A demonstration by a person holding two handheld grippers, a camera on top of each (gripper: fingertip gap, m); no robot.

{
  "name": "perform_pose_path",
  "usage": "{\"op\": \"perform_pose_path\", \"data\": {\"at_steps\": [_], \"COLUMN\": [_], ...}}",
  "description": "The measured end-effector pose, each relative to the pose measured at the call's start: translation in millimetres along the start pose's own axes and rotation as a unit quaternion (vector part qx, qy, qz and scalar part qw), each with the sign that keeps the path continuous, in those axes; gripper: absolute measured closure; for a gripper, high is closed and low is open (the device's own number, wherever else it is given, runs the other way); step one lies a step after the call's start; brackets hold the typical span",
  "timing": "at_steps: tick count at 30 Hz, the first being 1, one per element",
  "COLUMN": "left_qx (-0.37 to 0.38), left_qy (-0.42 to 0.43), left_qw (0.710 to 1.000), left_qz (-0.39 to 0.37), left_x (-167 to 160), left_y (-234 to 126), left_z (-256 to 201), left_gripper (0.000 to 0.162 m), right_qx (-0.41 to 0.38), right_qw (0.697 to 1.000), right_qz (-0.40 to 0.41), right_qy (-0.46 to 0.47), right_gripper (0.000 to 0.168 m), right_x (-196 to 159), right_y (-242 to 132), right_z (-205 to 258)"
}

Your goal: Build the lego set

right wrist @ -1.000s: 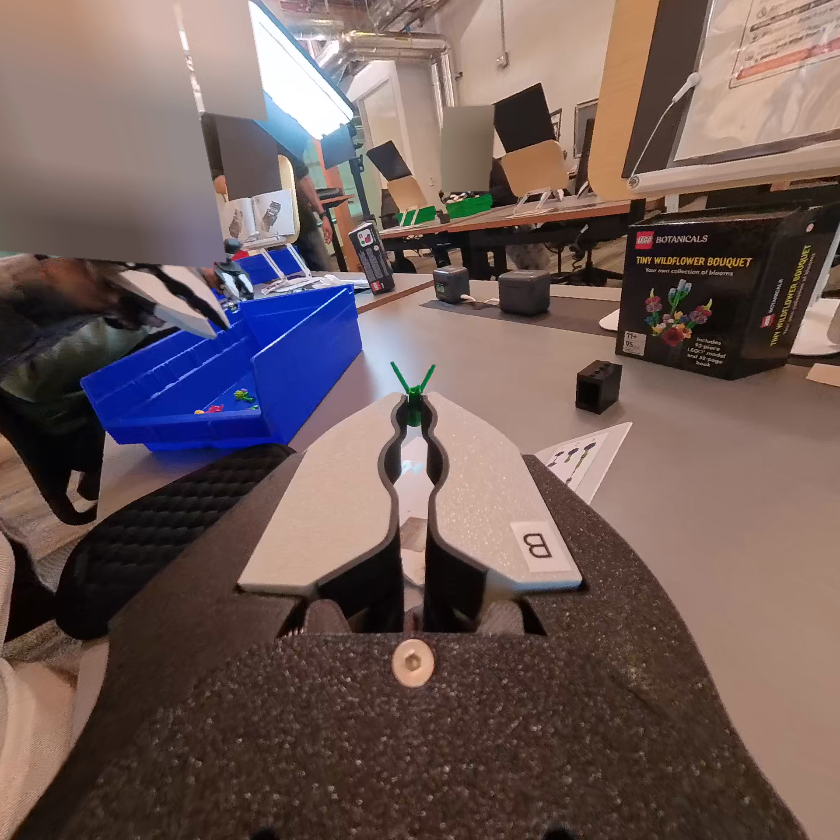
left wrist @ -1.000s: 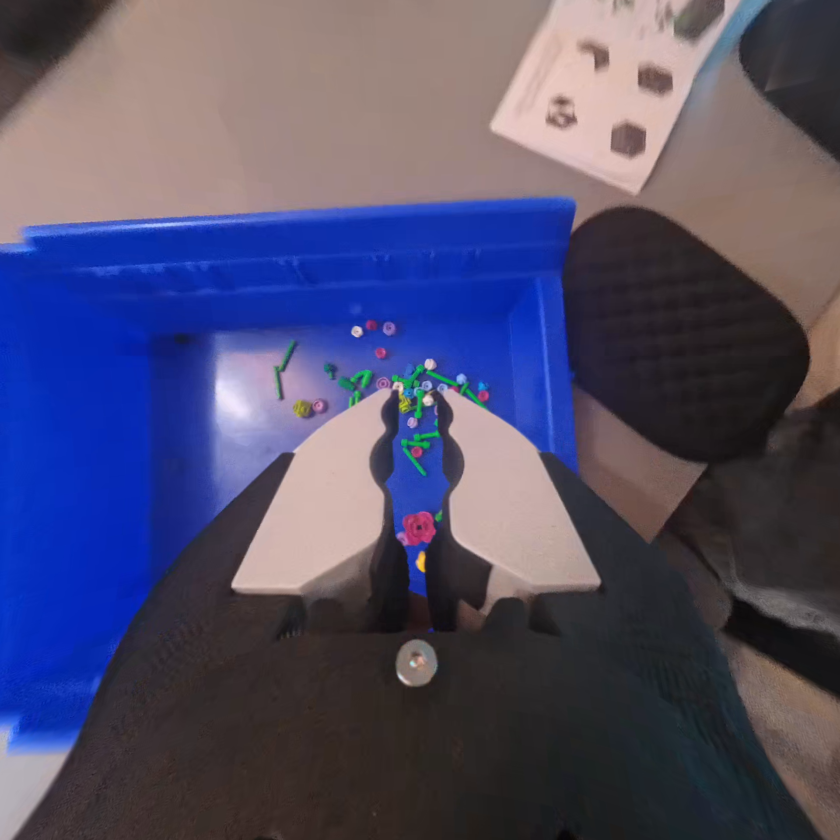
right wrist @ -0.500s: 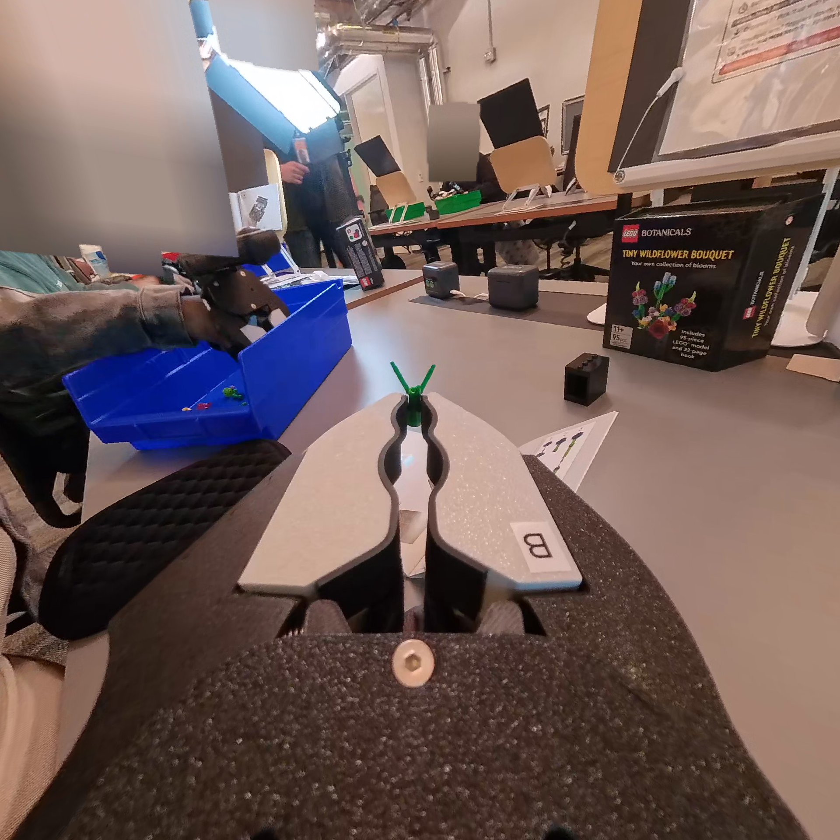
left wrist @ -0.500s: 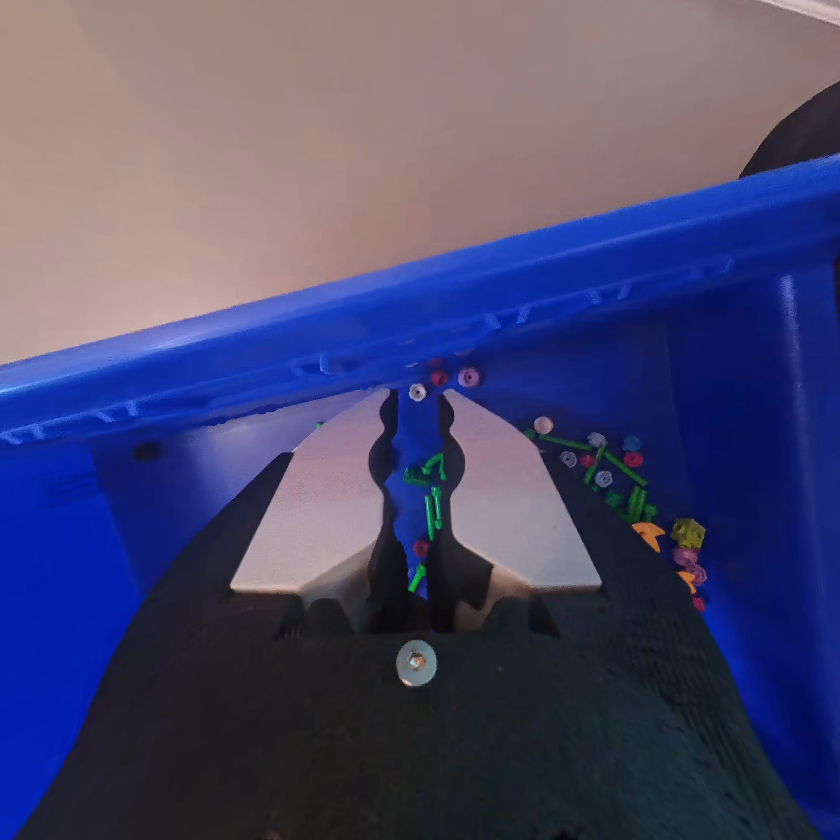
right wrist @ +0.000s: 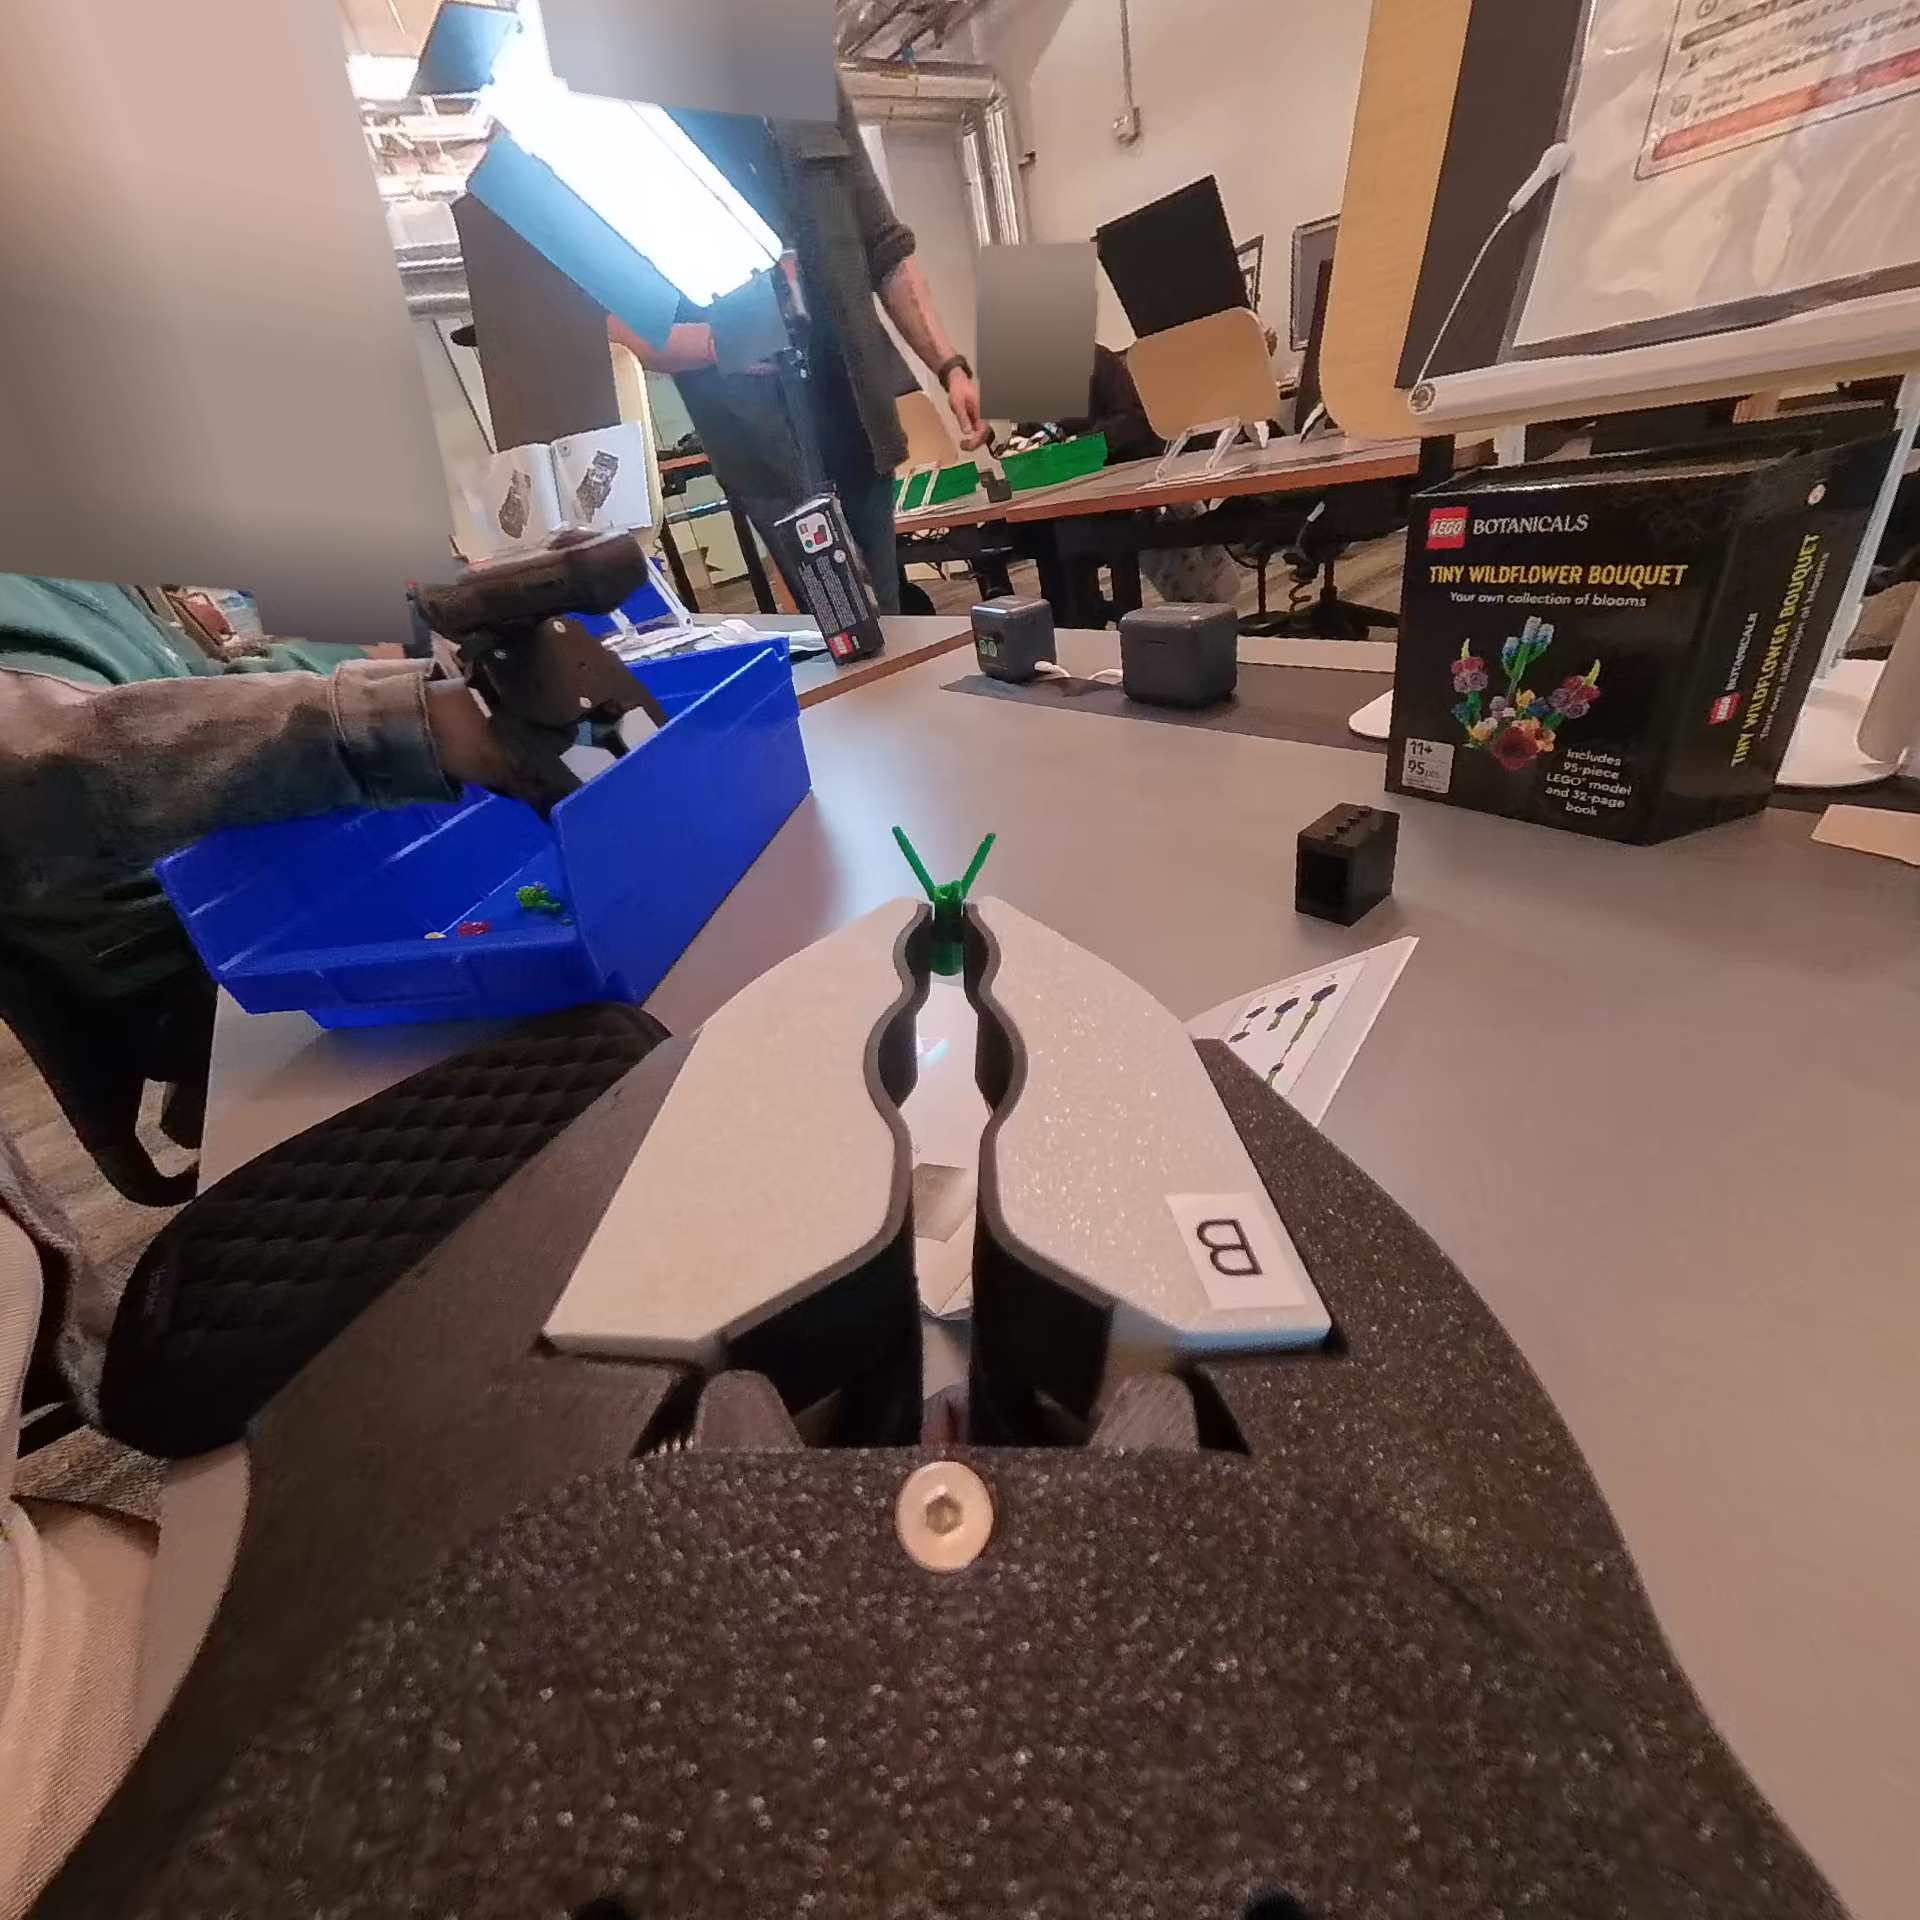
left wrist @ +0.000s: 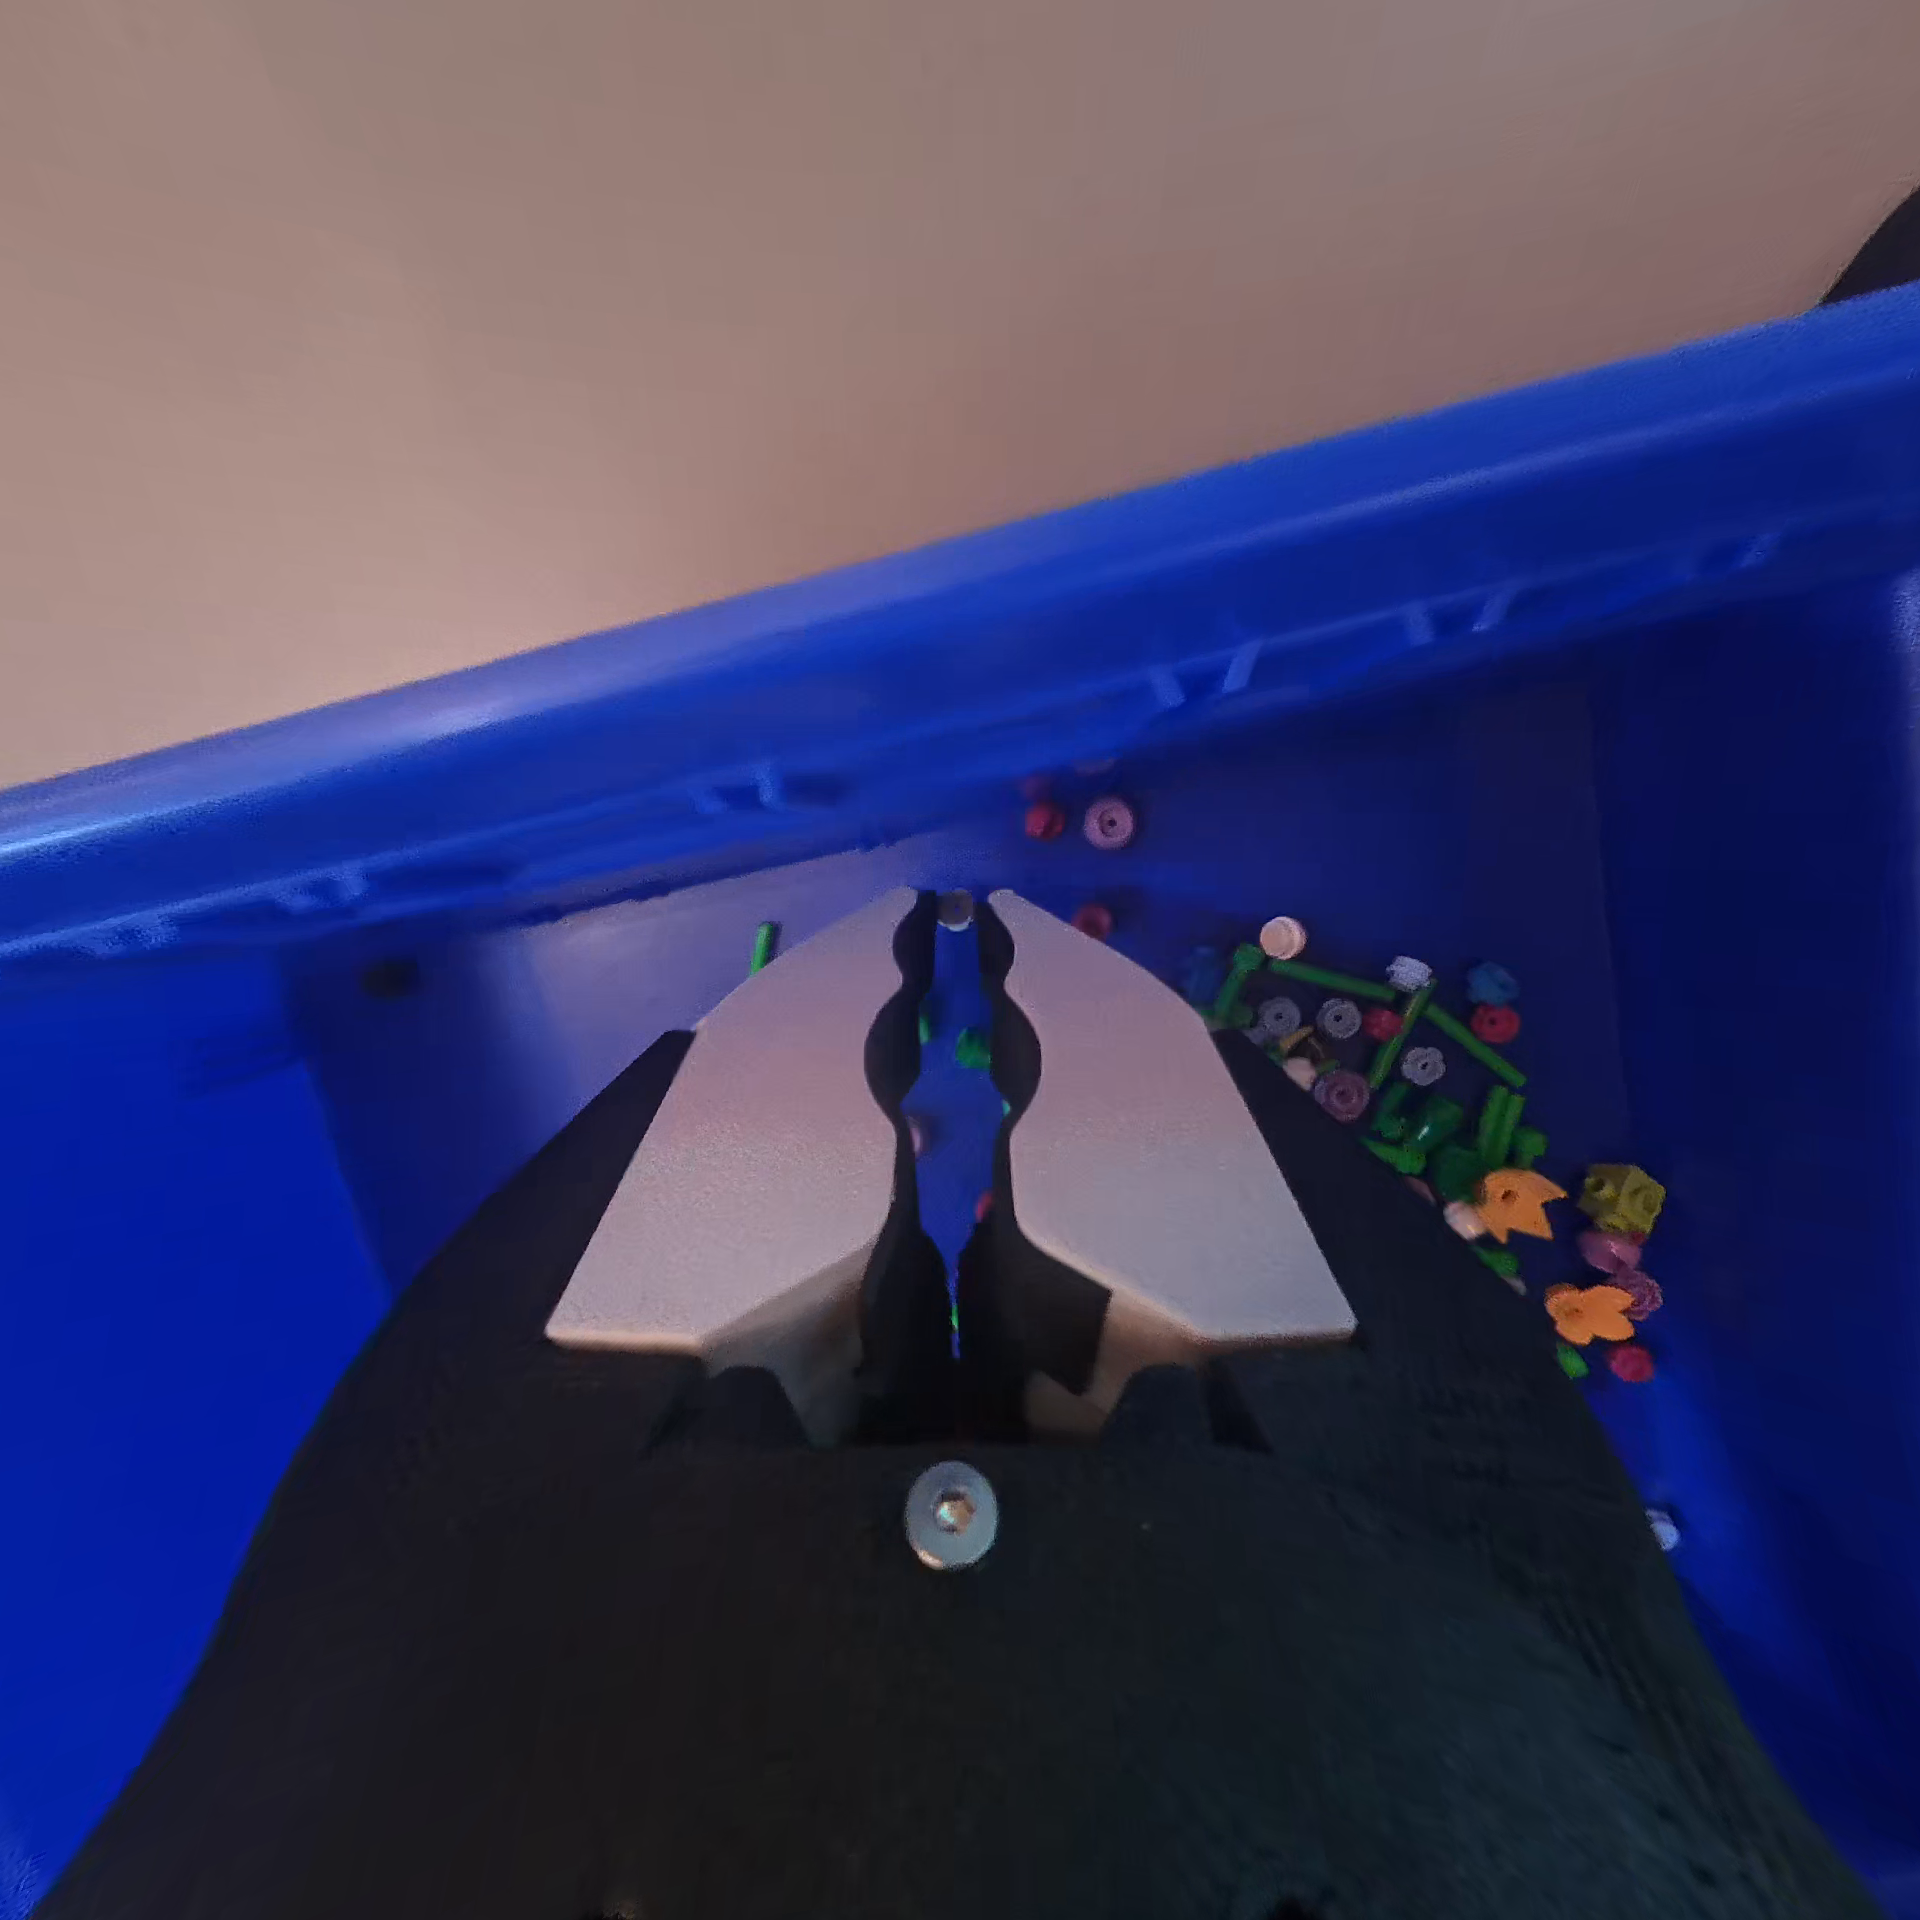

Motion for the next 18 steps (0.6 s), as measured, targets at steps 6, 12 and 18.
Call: {"op": "perform_pose_path", "data": {"at_steps": [6, 12, 18], "left_qx": [0.098, 0.049, -0.079], "left_qy": [-0.007, 0.035, -0.020], "left_qw": [0.987, 0.927, 0.891], "left_qz": [-0.129, -0.371, -0.446], "left_x": [32, 98, 143], "left_y": [-66, -82, -15], "left_z": [-33, -113, -146], "left_gripper": [0.154, 0.154, 0.154], "right_qx": [0.007, 0.012, 0.014], "right_qw": [1.000, 1.000, 1.000], "right_qz": [0.011, 0.015, 0.005], "right_qy": [-0.006, -0.014, -0.010], "right_gripper": [0.164, 0.164, 0.164], "right_x": [-1, -2, -1], "right_y": [2, 3, 0], "right_z": [2, 4, 4]}}
Point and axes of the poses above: each gripper's, where its closed fingertips meet, y out along the fingers, x out of its top, z = x × y across the jaws, the point moved 10 cm from there along -y, back along the fingers, and after that the axes turned 9 degrees about -x, right-handed, at the moved point
